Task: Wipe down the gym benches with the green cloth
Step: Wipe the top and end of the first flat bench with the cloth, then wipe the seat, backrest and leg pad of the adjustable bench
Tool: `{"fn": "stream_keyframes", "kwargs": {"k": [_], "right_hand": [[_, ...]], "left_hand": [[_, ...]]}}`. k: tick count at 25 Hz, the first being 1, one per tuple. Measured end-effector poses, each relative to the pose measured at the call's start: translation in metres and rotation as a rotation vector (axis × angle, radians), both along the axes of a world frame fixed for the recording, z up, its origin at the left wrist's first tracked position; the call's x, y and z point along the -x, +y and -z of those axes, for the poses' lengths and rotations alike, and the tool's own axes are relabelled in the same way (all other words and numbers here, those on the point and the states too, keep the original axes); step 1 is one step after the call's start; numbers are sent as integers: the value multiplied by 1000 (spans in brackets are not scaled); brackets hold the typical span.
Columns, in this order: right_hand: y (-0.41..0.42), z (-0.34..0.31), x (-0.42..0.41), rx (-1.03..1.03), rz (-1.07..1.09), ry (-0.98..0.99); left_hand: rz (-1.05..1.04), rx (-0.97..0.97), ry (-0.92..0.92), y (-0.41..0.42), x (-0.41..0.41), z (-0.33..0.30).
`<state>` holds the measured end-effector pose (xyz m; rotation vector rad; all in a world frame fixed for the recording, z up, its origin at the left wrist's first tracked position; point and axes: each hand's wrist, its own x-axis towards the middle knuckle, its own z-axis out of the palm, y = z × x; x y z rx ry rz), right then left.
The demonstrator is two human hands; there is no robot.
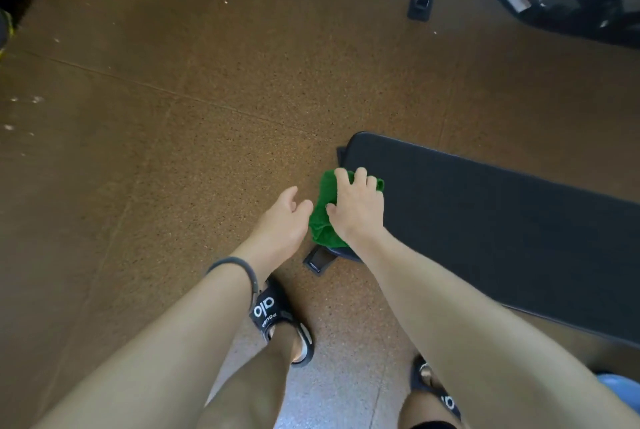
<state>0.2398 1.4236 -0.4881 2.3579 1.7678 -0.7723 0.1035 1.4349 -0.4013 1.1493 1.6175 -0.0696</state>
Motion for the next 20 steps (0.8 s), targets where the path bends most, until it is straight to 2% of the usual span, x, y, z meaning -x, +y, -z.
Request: {"fn": "stream_keyframes", "kwargs": {"k": [3,6,9,14,17,20], "right_hand": [[10,3,-2,121,237,221],[11,-21,-5,184,438,460],[23,-80,2,161,366,483],[72,-200,22,48,-45,271],[104,-271,27,42,31,447],[132,-327,26,48,124,639]], "left_hand": [[-10,79,-1,-10,7,7],[14,75,-12,-3,13,-8],[59,20,-56,30,28,-49],[301,-71,-75,107,54,-150],[434,-134,-87,143,68,-204],[451,-155,-172,171,76,-242]]}}
